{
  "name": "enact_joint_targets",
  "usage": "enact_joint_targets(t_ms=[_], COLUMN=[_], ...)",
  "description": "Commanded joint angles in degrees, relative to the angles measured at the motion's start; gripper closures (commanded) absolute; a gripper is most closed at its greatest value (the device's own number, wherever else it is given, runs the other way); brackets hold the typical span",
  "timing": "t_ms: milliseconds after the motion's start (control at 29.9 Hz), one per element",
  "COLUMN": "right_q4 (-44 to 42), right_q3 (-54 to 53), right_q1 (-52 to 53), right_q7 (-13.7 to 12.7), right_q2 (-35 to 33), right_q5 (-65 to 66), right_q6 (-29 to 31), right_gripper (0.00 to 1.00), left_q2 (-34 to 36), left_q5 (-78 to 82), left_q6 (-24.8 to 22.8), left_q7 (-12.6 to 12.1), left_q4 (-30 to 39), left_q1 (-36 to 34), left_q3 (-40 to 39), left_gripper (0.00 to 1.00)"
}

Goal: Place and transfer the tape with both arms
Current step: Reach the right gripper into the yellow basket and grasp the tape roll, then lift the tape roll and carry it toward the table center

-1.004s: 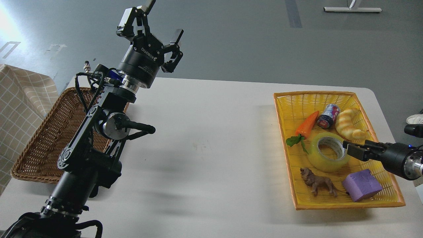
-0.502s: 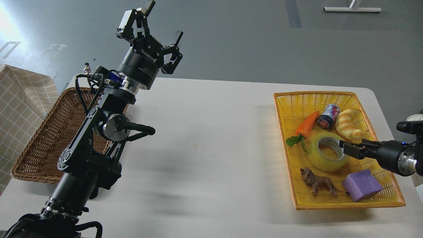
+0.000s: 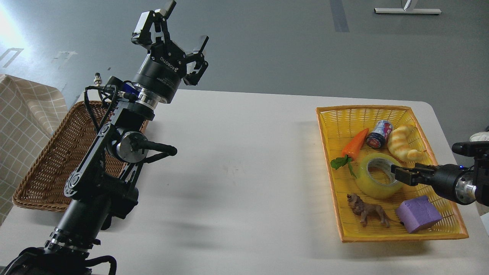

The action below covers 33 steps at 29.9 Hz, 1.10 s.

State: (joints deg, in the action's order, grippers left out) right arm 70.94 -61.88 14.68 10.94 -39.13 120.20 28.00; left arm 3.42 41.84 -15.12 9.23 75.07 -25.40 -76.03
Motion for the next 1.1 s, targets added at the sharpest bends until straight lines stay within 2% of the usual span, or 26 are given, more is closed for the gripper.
enact_joint_targets(t_ms=[0,100,234,468,669,1070], right_q4=[-0.36,-0.27,-0.01,0.17,0.34,1.66], right_q3=[0.01,0.19,0.27,0.27,0.19,-0.17], right_q1=[-0.09,-0.09,-0.44,-0.62,-0.53,-0.79], right_q7=[-0.39,-0.39,-0.39,-0.31,-0.31,-0.04], right_q2=[0.19,0.28,0.37,0.37,0.37,-0.16], right_q5=[-0.06,-0.14,-0.32,-0.41,-0.76,-1.29], right_q6=[0.0,0.0,0.0,0.0,0.0,0.0], right_gripper=[0.65,0.7,0.7,0.81,0.86,0.87], left_q2=[0.09,0.18,0.7,1.5,1.67,1.67], left_q5=[-0.09,-0.01,-0.01,-0.1,-0.18,-0.18], left_q6=[0.0,0.09,0.09,0.09,0.09,0.09], left_q7=[-0.09,-0.09,-0.09,-0.09,-0.09,-0.09], left_q4=[-0.01,-0.01,-0.01,-0.01,-0.01,-0.01], left_q1=[0.0,0.0,0.0,0.0,0.18,0.09], left_q3=[0.0,0.0,0.0,-0.35,-0.44,-0.44], left_gripper=[0.01,0.01,0.01,0.01,0.01,0.01])
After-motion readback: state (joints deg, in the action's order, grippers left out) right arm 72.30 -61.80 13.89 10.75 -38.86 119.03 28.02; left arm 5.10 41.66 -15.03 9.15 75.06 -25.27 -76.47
